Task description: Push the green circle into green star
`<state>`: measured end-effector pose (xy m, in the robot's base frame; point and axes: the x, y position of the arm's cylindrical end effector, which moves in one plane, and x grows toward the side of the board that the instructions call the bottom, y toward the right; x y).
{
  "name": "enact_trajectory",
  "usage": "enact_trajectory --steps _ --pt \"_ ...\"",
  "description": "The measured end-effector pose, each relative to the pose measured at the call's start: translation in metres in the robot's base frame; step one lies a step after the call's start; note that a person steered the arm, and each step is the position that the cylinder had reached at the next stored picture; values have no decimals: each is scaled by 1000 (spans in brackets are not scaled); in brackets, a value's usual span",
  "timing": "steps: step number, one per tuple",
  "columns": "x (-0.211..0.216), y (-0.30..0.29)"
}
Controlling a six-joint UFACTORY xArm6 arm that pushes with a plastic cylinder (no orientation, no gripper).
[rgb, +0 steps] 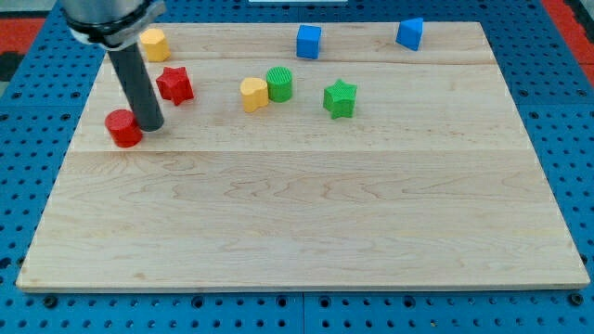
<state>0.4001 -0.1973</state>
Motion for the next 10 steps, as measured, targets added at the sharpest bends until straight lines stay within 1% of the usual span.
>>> enact_trajectory --steps 1,4,5,6,8,9,10 --pt "6 4" --pt "6 9" --pt "-16 12" --pt "-37 36" --pt "-38 45" --pt "-61 50" --pt "-61 73"
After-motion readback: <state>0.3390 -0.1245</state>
